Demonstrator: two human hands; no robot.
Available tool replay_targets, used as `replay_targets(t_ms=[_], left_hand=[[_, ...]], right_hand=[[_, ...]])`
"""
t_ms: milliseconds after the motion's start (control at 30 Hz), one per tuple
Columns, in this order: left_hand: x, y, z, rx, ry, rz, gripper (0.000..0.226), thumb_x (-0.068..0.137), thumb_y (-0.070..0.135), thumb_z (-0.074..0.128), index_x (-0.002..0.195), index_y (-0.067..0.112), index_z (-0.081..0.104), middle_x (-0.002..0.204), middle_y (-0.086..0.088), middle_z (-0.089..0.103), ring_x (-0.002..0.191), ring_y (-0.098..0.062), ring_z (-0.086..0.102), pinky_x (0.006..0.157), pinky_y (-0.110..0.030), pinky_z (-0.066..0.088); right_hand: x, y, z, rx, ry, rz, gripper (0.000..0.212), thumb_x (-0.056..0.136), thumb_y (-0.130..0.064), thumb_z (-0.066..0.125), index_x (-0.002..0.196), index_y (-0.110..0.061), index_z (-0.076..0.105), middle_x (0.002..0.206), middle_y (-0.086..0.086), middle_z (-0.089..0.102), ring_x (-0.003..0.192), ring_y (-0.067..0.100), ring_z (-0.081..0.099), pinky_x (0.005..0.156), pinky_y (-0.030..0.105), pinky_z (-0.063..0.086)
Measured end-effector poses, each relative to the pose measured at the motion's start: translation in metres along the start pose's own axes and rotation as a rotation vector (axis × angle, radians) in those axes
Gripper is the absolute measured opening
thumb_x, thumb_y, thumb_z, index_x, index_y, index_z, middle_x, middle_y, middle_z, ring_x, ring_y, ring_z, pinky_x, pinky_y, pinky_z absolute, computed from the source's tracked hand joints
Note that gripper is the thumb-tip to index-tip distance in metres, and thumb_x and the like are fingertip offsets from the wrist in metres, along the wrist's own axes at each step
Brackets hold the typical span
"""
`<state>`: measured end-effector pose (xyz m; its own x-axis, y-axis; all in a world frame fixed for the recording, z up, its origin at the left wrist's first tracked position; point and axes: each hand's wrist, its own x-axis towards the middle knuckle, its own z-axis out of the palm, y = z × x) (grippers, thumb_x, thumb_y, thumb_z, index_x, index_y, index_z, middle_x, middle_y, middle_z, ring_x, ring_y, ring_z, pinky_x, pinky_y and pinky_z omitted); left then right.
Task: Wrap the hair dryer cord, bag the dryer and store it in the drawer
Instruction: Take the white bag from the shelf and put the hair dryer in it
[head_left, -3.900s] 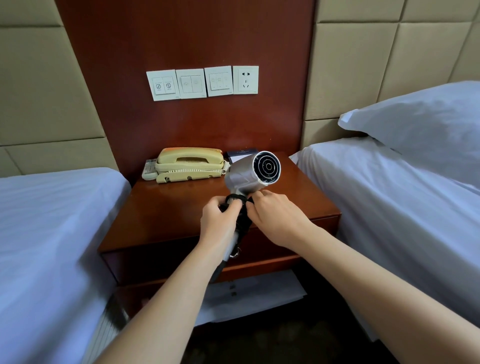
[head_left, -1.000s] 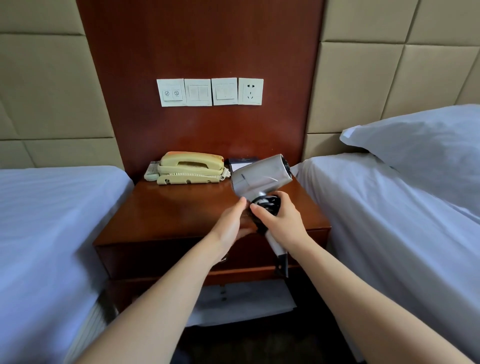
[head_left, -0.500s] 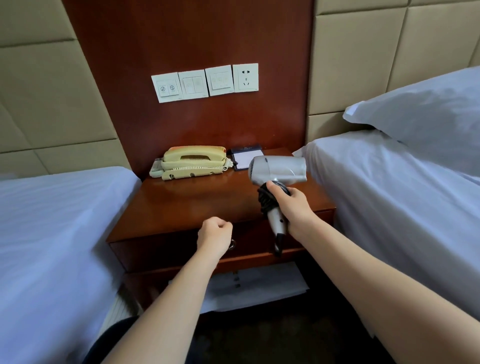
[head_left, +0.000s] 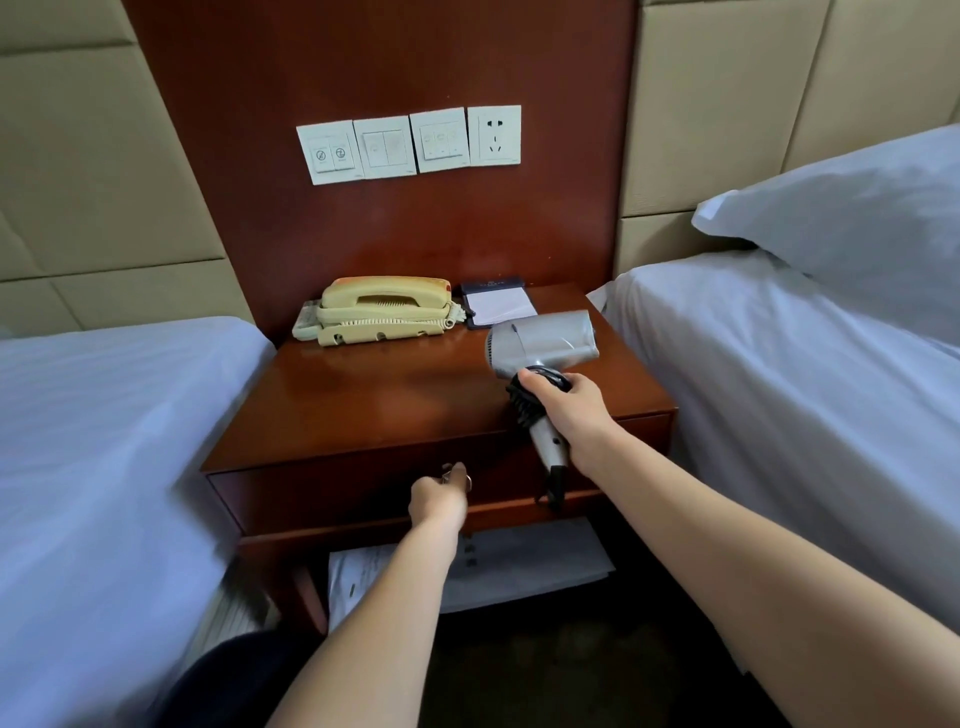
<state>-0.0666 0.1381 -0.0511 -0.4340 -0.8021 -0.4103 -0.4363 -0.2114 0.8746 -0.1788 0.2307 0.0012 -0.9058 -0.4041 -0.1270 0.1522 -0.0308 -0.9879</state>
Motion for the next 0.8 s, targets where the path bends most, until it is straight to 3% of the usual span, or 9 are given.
replay_targets(t_ms=[167,233,333,467,667,800], left_hand=[[0.007,-0.001,-0.004,0.024,-0.011,0.002,0.026,0.092,0.034,0.054,0.094,0.009,0.055,0.103,-0.013,0.068,0.097,-0.031,0.067,0.092,-0.041,0.051],[0.010,-0.002,-0.006,0.047,-0.018,0.019,0.026,0.092,0.035,0.053,0.083,0.011,0.055,0.096,-0.011,0.068,0.093,-0.029,0.068,0.090,-0.039,0.052],[0.011,-0.002,-0.012,0.093,-0.029,0.057,0.030,0.092,0.035,0.053,0.068,0.019,0.047,0.086,-0.006,0.065,0.091,-0.029,0.069,0.090,-0.038,0.052],[0.009,0.002,-0.020,0.200,-0.066,0.116,0.033,0.094,0.038,0.048,0.067,0.019,0.047,0.071,0.001,0.059,0.076,-0.024,0.067,0.083,-0.033,0.051],[0.016,0.001,-0.032,0.416,-0.144,0.209,0.038,0.095,0.047,0.037,0.085,0.016,0.055,0.095,-0.008,0.070,0.080,-0.022,0.067,0.074,-0.031,0.049],[0.006,0.002,-0.044,0.648,-0.076,0.319,0.039,0.095,0.051,0.032,0.086,0.020,0.053,0.087,-0.002,0.061,0.083,-0.023,0.060,0.070,-0.031,0.043]], right_hand=[[0.021,-0.005,0.012,-0.030,-0.002,-0.045,0.056,0.075,-0.034,0.074,0.117,-0.003,0.054,0.107,0.016,0.066,0.086,0.027,0.065,0.067,0.032,0.052],[0.027,-0.009,0.018,-0.085,0.006,-0.077,0.051,0.078,-0.032,0.071,0.118,-0.004,0.054,0.105,0.012,0.064,0.086,0.024,0.062,0.064,0.029,0.050],[0.035,-0.014,0.027,-0.187,0.036,-0.144,0.043,0.082,-0.030,0.067,0.116,-0.006,0.056,0.103,0.008,0.060,0.091,0.023,0.060,0.076,0.035,0.051],[0.044,-0.014,0.036,-0.333,0.060,-0.237,0.033,0.084,-0.031,0.062,0.108,-0.008,0.056,0.102,0.006,0.060,0.102,0.028,0.060,0.088,0.042,0.050],[0.040,-0.011,0.035,-0.696,0.158,-0.192,0.056,0.090,-0.047,0.046,0.136,-0.014,0.039,0.136,0.013,0.047,0.127,0.035,0.042,0.105,0.046,0.033],[0.006,-0.004,0.021,-0.749,0.262,-0.269,0.051,0.093,-0.038,0.045,0.137,-0.013,0.038,0.141,0.015,0.040,0.130,0.035,0.034,0.103,0.043,0.030]])
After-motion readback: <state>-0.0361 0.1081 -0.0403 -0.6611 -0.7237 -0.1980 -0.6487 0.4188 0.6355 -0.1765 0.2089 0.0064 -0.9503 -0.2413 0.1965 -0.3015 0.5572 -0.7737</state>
